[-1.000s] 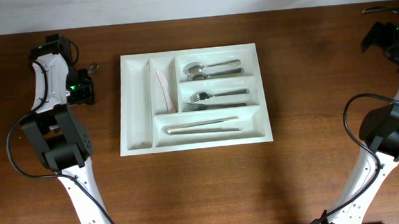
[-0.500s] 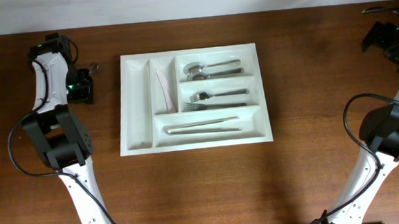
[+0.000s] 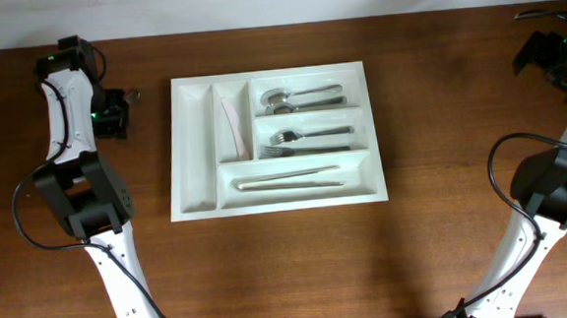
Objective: Pack container
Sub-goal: 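Close the left gripper on the spoon bowl and lift, then carry the spoon with the left gripper toward the tray's left compartments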
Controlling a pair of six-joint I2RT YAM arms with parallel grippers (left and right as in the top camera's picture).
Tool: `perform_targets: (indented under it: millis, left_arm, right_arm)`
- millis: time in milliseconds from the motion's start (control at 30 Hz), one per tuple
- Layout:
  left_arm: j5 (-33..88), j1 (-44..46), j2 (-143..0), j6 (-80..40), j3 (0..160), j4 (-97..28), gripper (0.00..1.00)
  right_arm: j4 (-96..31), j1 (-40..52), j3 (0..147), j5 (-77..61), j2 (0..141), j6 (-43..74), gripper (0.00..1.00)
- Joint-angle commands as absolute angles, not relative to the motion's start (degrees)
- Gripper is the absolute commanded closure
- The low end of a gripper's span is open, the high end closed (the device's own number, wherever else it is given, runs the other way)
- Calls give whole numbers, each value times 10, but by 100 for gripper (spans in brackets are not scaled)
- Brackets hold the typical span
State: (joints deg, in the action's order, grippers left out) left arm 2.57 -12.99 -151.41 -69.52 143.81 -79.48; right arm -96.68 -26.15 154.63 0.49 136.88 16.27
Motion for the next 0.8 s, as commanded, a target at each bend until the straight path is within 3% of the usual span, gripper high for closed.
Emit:
perform_targets:
  millis: [0, 767]
  left_arm:
    - [15, -130, -1519, -668, 1456, -801, 98]
    - [-35, -74, -1519, -442, 1557, -842, 98]
  right_arm:
    - [-967, -259, 1555, 4, 1353, 161, 1]
    - [-967, -259, 1555, 4, 1353, 161, 1]
